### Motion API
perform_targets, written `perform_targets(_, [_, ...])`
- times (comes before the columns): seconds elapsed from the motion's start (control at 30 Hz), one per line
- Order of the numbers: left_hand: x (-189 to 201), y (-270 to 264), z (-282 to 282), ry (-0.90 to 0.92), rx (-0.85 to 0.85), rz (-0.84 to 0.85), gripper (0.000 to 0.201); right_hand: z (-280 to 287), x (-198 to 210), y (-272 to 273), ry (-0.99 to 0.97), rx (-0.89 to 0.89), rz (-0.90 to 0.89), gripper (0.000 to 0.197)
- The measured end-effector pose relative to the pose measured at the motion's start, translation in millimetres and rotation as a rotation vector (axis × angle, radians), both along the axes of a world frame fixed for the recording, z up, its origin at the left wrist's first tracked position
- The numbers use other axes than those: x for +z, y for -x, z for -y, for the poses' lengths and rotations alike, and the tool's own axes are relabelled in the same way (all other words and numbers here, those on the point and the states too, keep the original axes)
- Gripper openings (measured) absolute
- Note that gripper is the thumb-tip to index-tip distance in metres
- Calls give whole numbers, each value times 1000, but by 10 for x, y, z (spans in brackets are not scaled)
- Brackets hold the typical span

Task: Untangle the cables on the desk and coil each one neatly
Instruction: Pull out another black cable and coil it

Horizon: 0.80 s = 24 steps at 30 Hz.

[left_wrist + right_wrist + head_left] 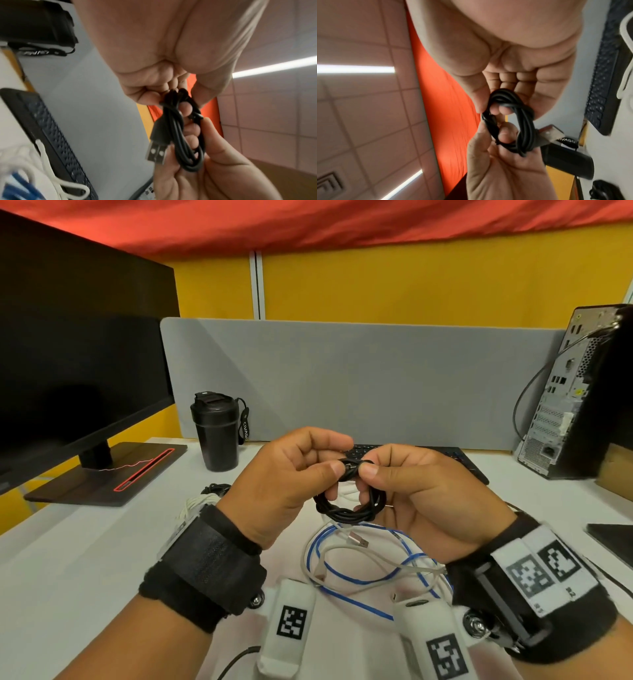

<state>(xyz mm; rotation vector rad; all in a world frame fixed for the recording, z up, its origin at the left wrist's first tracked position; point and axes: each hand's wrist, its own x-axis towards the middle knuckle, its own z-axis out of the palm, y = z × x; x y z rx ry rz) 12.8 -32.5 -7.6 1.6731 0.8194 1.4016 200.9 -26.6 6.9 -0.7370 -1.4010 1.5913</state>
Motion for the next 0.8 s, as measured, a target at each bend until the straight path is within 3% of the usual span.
perform_targets(0.2, [-32,-140,-7,253,-101,445,30,-6,6,7,126,64,-111,12])
perform_targets(0.5, [-64,-192,-49,520,-140,678,17,-21,-36,34,-70,10,78,22])
perform_targets(0.63, [-69,-123,-42,490,-140,596,16,-32,-39,55,-214,-165,209,12])
perform_targets(0.8, [-86,-97,-41,320,-17,277,14,-62,-60,8,-338,-365,249,11])
